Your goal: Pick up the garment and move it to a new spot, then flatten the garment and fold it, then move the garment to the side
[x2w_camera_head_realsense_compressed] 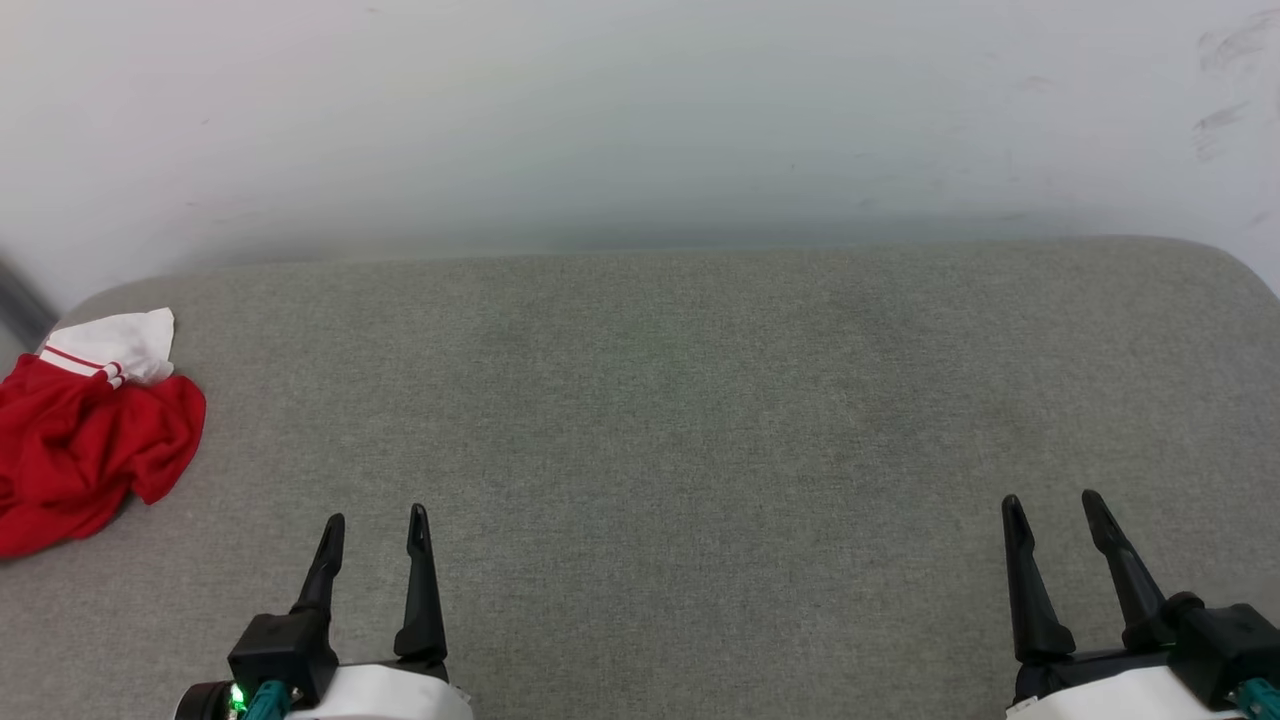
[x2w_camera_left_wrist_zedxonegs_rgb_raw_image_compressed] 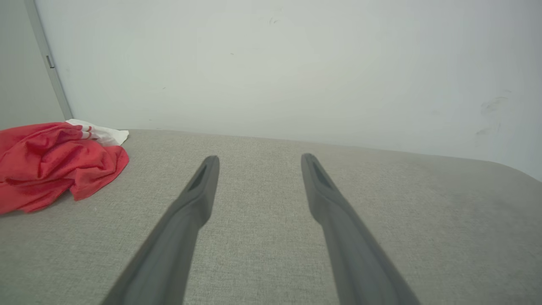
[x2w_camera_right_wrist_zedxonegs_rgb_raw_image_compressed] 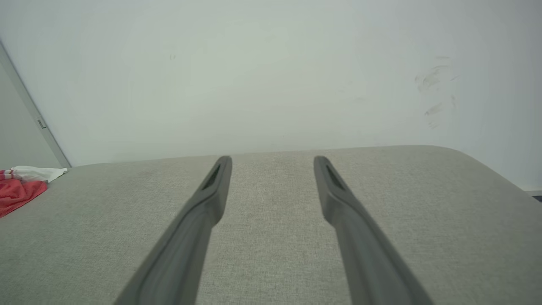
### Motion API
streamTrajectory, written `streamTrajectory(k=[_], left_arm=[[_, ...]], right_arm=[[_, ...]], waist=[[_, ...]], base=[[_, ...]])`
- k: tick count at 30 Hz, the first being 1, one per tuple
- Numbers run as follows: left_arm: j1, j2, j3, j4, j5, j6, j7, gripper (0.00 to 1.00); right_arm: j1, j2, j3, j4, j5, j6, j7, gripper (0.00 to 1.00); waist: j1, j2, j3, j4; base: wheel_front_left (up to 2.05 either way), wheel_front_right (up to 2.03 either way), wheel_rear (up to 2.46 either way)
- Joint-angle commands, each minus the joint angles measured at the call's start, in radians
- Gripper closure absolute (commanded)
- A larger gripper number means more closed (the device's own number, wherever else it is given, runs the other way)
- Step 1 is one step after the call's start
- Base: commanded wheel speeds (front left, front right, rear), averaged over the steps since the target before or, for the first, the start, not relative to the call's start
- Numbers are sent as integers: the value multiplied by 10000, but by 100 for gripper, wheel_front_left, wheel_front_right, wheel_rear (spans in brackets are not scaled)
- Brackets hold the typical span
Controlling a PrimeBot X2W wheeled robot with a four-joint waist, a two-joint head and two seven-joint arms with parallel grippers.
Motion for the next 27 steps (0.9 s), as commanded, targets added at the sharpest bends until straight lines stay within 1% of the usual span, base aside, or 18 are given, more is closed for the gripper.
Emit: streamTrajectory(k=[1, 17, 27], left_arm=[[86, 15, -36, -21, 172, 60, -83, 0], [275, 13, -54, 197, 847, 49, -372, 0], [212, 13, -10, 363, 678, 13, -365, 0]], right_arm=[[72, -3, 12, -87, -163, -3, -83, 0], [287, -1, 123, -283, -1134, -3, -361, 0], [331, -1, 45, -248, -798, -3, -362, 0]], waist=[[0, 0, -2, 3], [0, 0, -29, 12], [0, 0, 5, 27]], base=[[0, 0, 0], [0, 0, 0], [0, 0, 0]])
